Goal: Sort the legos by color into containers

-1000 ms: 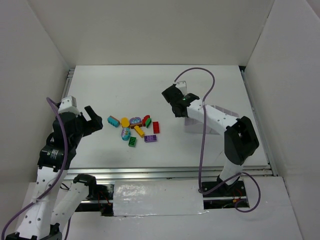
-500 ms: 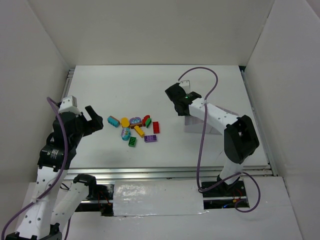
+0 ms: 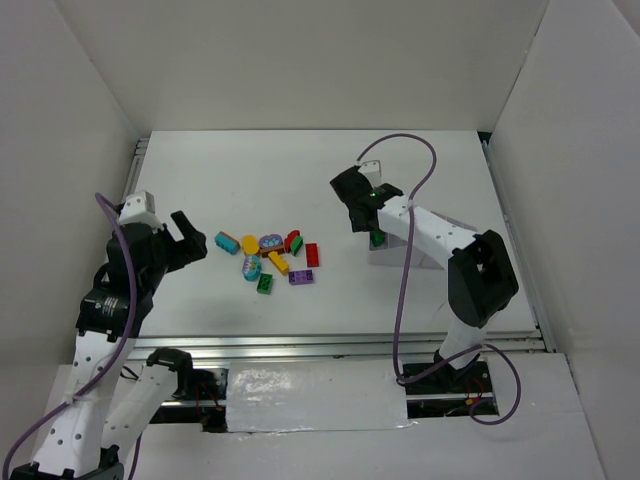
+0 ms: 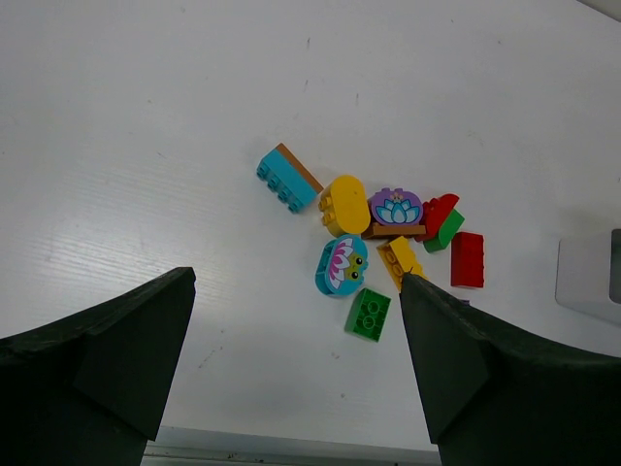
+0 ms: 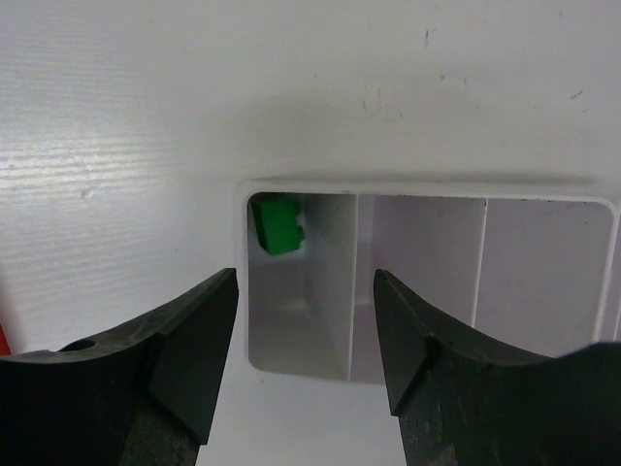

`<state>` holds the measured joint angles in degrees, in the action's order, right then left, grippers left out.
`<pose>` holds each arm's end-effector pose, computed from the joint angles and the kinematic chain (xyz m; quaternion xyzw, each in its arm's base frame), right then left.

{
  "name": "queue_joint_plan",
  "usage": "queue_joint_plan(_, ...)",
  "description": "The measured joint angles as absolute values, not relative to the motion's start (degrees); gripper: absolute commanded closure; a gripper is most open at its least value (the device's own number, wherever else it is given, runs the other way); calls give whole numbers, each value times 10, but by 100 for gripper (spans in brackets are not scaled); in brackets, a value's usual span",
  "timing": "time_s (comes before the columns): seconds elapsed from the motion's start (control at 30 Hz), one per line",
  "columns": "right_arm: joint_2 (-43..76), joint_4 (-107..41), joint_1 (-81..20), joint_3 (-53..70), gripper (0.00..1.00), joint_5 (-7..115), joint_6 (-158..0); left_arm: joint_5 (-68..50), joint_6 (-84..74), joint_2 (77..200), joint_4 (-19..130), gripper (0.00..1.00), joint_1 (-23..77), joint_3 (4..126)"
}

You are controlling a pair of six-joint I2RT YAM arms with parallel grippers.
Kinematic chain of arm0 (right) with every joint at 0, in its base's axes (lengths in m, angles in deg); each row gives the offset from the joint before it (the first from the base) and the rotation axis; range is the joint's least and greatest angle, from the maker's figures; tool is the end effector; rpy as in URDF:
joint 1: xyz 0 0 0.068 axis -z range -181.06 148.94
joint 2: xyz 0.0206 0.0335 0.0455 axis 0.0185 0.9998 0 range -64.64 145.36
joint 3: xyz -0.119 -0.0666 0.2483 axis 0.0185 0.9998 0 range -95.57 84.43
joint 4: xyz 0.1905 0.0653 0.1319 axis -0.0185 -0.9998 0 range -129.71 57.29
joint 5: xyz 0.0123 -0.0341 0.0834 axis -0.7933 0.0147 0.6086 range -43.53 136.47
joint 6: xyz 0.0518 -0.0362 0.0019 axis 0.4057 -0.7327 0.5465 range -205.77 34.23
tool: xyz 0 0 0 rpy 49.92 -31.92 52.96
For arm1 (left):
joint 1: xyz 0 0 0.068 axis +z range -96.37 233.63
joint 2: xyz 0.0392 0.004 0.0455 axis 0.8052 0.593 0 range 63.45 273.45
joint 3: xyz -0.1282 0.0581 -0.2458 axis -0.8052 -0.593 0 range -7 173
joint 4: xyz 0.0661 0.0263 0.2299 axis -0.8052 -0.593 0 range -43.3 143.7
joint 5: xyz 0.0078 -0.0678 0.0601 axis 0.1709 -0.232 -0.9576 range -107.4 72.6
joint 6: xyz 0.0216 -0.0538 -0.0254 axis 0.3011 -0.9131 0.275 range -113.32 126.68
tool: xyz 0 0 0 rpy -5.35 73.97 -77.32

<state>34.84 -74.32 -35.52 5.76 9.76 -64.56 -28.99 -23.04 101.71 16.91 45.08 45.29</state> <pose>0.3026 0.1725 0.2614 -0.0318 0.9243 -0.1648 0.3429 0.1181 -0.0078 0.3487 -0.2071 0.8041 -0.1011 0.5480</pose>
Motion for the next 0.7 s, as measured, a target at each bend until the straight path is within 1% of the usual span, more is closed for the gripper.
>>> queue_joint_plan(0.13, 346, -745, -360, 57, 35, 107, -637, -290, -230, 1017, 169, 1, 451, 453)
queue_joint_plan(0.23, 332, -747, -394, 55, 34, 123, -617, -294, -231, 1017, 169, 0, 451, 453)
queue_joint_plan(0.27, 326, -749, -417, 50, 31, 131, -604, -300, -231, 1015, 168, 1, 451, 453)
queue_joint_plan(0.3, 322, -748, -439, 43, 19, 139, -589, -306, -233, 1014, 168, 0, 451, 453)
queue_joint_plan(0.33, 319, -746, -463, 33, 17, 148, -571, -314, -234, 1012, 167, 0, 451, 453)
queue_joint_plan(0.43, 320, -738, -536, 0, 16, 172, -512, -347, -238, 1007, 159, 0, 451, 453)
queue_joint_plan(0.53, 339, -736, -587, -31, 17, 178, -444, -379, -245, 1001, 150, 0, 451, 454)
queue_joint_plan(0.63, 396, -738, -621, -77, 18, 175, -392, -393, -250, 993, 146, 0, 451, 454)
queue_joint_plan(0.7, 460, -753, -638, -132, 19, 169, -364, -394, -251, 992, 145, 0, 451, 455)
